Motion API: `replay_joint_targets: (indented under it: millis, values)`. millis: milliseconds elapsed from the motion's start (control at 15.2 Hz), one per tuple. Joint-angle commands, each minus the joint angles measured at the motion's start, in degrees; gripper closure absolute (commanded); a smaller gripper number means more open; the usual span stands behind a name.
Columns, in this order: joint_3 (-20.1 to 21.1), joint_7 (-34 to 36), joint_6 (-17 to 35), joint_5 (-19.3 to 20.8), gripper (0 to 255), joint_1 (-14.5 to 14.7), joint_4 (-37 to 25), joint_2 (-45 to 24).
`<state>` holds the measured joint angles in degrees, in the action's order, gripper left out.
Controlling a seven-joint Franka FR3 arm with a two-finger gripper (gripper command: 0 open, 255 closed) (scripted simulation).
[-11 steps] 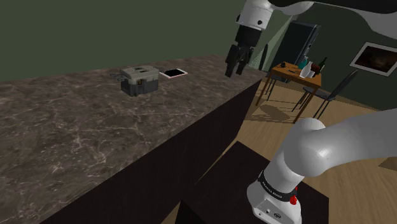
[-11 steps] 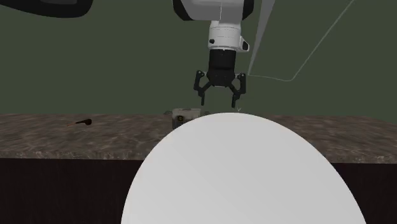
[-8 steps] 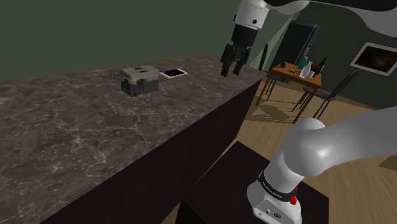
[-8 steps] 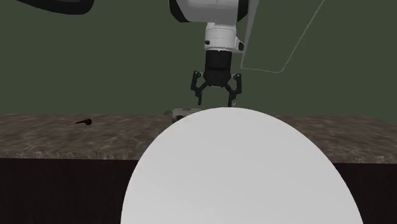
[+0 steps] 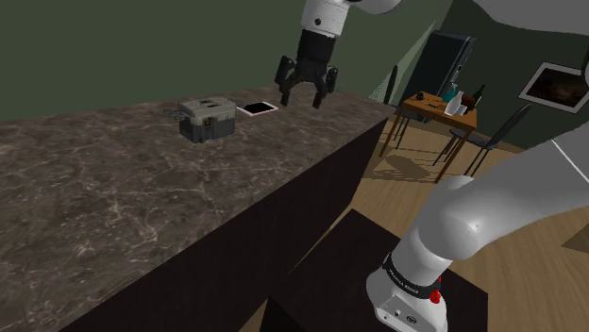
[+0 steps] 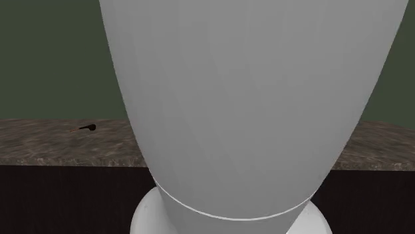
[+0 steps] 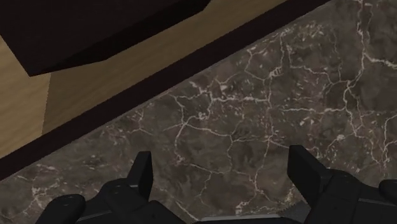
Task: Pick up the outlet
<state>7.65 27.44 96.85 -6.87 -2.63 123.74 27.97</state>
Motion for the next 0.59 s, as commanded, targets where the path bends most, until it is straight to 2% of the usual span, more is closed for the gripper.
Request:
replay_joint_targets:
  millis: [0,528]
  values:
    - [1.87,6.64,1.20,-0.23,0,-1.12,-3.25,-4.40]
    - [6.91,31.79,2.82,2.65,0,-3.81,-20.09,-23.04]
